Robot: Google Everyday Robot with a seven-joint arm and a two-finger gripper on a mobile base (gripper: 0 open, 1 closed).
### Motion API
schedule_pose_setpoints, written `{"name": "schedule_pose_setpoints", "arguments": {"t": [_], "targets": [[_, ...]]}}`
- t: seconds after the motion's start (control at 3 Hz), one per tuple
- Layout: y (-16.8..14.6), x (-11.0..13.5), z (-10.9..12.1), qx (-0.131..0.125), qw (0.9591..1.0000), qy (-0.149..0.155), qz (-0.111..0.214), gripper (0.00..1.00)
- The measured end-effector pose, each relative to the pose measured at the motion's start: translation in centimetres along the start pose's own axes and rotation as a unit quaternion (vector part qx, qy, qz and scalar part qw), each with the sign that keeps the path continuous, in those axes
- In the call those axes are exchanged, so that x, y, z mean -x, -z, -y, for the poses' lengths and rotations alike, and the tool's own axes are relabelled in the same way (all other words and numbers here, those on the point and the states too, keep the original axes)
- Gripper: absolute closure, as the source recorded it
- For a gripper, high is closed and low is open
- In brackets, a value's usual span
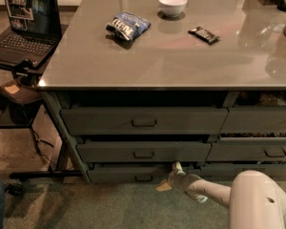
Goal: Open bottom drawer
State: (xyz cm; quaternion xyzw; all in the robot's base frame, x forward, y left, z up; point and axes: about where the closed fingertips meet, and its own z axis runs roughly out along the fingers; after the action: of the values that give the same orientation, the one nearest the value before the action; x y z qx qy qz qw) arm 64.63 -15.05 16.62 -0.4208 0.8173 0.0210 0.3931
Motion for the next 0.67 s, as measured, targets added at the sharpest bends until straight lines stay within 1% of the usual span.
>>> {"name": "schedule_pose_setpoints", "arguments": {"t": [0.33,0.67], "targets": [[0.00,0.00,-0.06,0.001,1.0000,0.000,0.000,0.19],[0.00,0.01,-0.07,0.001,1.0000,0.000,0.000,0.42]]}}
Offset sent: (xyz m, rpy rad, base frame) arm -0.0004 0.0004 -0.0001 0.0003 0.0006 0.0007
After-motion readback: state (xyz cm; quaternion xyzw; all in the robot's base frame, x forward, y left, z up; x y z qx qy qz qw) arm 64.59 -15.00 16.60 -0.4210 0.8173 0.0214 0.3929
